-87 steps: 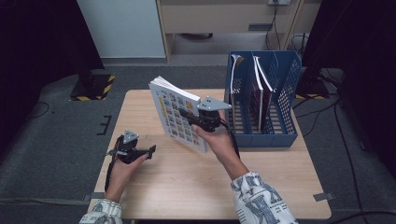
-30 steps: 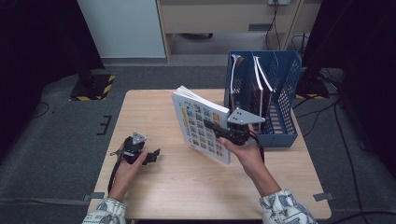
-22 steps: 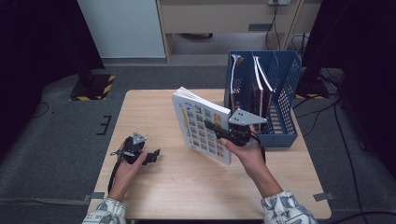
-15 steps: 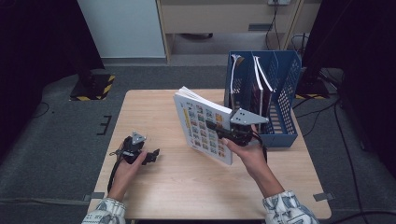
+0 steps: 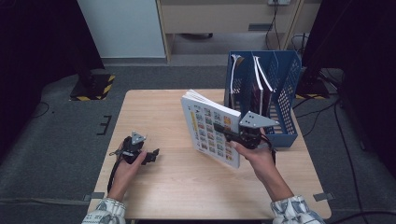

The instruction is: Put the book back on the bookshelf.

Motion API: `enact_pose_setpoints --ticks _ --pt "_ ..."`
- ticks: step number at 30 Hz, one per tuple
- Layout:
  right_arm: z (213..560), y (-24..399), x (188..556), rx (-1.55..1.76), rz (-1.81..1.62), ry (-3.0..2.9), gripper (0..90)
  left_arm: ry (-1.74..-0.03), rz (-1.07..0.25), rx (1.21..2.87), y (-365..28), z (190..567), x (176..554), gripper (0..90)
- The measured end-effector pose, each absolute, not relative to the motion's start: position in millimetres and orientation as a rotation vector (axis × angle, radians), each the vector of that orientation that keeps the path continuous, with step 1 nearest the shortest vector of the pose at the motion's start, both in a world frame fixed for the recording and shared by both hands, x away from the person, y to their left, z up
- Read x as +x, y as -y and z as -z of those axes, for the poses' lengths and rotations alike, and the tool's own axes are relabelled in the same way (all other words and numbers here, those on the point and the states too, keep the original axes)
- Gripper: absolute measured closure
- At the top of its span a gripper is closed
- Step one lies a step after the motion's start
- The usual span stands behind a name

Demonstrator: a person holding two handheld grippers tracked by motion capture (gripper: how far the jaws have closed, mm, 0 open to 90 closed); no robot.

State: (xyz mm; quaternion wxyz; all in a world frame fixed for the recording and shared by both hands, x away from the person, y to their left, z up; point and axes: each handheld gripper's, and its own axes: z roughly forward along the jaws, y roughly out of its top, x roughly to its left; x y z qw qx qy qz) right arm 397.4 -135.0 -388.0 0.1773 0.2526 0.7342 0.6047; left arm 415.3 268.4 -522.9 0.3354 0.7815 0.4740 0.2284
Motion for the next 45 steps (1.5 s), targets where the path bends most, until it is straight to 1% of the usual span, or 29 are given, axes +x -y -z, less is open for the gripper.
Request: enact_pose_setpoints --ticks 21,37,45 --pt "391.3 164.3 391.1 0.735 -1.698 -2.070 74.0 -1.233 -0.597 2.047 -267.6 523.1 415.1 6.9" --pt "392.9 190.3 376.2 0.749 -1.675 -2.069 74.0 -1.221 -0.588 2.043 -267.8 522.6 414.8 6.8" --pt "388.5 204.6 371.7 0.760 -1.683 -2.045 74.0 -1.236 -0.590 2.040 -268.7 523.4 415.6 6.7"
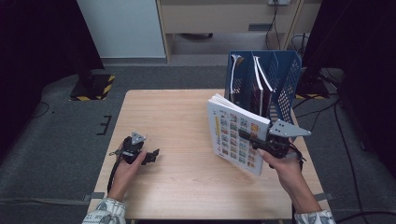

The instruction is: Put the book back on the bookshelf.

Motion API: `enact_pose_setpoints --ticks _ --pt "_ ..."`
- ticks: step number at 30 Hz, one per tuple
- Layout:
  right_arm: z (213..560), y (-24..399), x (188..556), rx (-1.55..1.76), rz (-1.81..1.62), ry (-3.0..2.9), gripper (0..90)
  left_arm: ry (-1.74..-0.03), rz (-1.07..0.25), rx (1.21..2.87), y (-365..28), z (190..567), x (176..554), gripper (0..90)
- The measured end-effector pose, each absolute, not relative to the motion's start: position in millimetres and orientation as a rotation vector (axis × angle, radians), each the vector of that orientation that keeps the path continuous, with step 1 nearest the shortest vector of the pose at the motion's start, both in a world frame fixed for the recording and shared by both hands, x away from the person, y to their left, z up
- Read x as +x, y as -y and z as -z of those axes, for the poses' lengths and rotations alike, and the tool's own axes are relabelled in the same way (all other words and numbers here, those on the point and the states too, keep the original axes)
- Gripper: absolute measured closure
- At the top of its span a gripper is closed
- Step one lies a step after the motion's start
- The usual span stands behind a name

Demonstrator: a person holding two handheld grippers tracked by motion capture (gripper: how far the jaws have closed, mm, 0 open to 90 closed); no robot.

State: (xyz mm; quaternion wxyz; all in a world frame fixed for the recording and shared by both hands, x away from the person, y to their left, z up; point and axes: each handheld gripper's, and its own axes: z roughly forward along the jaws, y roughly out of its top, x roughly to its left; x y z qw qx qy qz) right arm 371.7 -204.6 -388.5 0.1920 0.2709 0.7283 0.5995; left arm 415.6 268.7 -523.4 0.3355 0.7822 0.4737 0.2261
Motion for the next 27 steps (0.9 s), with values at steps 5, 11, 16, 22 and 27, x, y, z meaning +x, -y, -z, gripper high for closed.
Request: enact_pose_setpoints --ticks 5,11,16,22,27 --pt "386.1 212.8 365.9 0.754 -1.676 -2.046 74.0 -1.239 -0.590 2.039 -268.7 523.8 415.9 6.7" --pt "385.7 219.2 362.5 0.754 -1.658 -2.053 74.0 -1.242 -0.591 2.039 -268.9 524.0 416.1 6.7" --pt "384.1 226.4 359.0 0.763 -1.653 -2.048 74.0 -1.244 -0.591 2.039 -269.2 524.3 416.5 6.7" --pt "382.5 237.9 353.1 0.777 -1.654 -2.033 74.0 -1.246 -0.592 2.039 -269.9 524.0 416.5 6.6" --pt "381.3 243.0 349.6 0.776 -1.649 -2.028 74.0 -1.244 -0.594 2.035 -269.9 523.5 416.1 6.7"
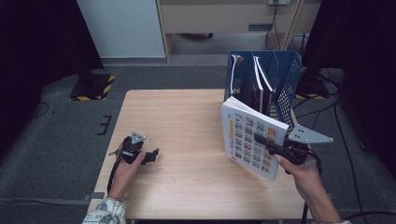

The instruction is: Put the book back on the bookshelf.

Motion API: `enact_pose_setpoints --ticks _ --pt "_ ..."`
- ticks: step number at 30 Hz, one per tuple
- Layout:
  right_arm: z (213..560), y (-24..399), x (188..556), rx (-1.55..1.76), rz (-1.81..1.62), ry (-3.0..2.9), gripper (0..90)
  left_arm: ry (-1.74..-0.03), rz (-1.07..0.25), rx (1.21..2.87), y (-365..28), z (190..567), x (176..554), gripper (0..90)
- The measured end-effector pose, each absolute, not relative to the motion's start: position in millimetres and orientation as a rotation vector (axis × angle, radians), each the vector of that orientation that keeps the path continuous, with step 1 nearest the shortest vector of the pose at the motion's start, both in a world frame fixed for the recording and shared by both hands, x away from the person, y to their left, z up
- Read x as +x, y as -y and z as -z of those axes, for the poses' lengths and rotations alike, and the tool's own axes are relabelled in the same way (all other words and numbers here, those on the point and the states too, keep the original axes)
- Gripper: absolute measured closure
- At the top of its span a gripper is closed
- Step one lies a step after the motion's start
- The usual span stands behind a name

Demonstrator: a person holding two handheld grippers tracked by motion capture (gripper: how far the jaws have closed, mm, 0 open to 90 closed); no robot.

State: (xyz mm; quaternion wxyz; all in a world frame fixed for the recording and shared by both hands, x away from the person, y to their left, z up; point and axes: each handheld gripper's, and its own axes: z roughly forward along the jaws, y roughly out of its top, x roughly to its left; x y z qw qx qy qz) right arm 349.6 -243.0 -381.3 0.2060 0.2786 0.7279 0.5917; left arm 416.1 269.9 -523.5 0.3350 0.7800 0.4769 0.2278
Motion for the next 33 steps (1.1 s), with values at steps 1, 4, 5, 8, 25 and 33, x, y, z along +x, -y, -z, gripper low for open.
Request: enact_pose_setpoints --ticks 1,4,5,8,25,33 --pt "381.0 244.3 348.8 0.777 -1.648 -2.024 74.0 -1.244 -0.596 2.033 -270.1 523.3 416.1 6.7" --pt "380.8 250.1 347.1 0.788 -1.654 -2.012 74.0 -1.250 -0.600 2.028 -271.9 522.7 416.1 6.7" --pt "381.0 251.3 347.0 0.789 -1.651 -2.010 74.0 -1.252 -0.601 2.027 -272.1 522.8 416.2 6.7" --pt "381.4 254.8 347.3 0.796 -1.639 -2.011 74.0 -1.251 -0.604 2.028 -272.1 522.6 416.0 6.7" --pt "379.6 277.3 343.1 0.843 -1.633 -1.963 74.0 -1.252 -0.611 2.025 -272.7 522.1 415.8 6.7" --pt "372.0 297.8 336.2 0.888 -1.652 -1.903 74.0 -1.253 -0.612 2.026 -272.4 522.2 415.7 6.7"
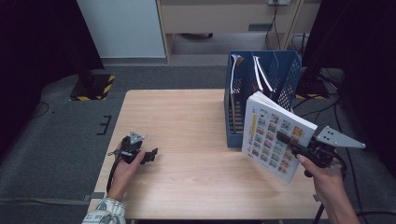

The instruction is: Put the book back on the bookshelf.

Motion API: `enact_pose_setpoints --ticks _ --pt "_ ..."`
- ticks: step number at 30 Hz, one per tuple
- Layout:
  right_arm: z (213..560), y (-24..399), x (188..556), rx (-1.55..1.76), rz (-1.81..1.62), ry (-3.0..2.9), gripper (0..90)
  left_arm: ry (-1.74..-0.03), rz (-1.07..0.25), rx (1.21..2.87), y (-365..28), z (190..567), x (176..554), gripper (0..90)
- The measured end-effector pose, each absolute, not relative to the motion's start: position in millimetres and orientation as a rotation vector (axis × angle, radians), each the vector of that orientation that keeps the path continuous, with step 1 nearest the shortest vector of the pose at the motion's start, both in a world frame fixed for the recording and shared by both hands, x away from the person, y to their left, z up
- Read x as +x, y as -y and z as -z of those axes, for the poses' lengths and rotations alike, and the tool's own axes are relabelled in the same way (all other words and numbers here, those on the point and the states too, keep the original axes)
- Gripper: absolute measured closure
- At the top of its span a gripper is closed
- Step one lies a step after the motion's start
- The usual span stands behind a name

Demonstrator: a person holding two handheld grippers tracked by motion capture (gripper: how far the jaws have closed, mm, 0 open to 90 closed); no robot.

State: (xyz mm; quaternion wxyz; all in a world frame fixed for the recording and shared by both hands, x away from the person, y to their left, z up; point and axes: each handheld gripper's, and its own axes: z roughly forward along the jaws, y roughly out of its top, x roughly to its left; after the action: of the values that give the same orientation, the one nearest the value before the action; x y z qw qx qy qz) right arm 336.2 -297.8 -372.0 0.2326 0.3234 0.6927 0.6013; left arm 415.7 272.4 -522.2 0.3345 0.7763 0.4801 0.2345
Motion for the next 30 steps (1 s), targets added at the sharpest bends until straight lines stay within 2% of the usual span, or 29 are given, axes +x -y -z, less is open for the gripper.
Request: enact_pose_setpoints --ticks 30 --pt "335.9 342.9 331.5 0.976 -1.618 -1.731 74.0 -1.254 -0.612 2.027 -271.7 523.2 416.6 6.2"
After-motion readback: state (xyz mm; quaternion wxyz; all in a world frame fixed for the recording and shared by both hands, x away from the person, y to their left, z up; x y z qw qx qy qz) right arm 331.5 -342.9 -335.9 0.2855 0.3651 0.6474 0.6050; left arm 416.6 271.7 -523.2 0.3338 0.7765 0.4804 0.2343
